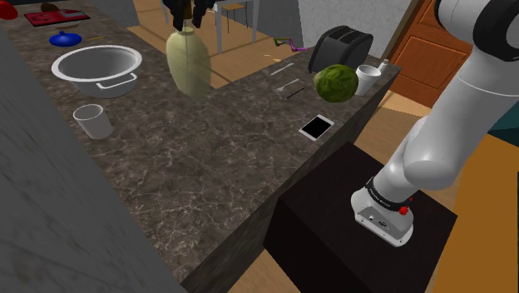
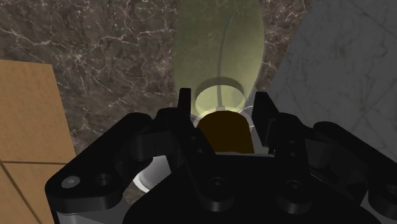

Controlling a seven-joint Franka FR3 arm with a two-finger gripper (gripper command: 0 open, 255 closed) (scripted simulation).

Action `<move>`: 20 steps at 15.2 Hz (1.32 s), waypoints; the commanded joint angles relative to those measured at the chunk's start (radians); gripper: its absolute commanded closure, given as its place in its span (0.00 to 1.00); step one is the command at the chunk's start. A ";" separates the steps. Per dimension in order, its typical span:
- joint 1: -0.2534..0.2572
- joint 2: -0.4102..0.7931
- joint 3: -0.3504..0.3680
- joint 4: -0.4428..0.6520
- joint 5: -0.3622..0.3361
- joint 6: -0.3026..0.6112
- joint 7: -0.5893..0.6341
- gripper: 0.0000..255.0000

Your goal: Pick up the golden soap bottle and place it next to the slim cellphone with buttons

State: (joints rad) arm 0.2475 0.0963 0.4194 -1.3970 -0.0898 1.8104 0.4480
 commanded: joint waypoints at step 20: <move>-0.115 -0.261 -0.106 -0.124 0.160 -0.117 -0.213 1.00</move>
State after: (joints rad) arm 0.1432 -0.1180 0.3317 -1.4668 0.0467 1.6833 0.2642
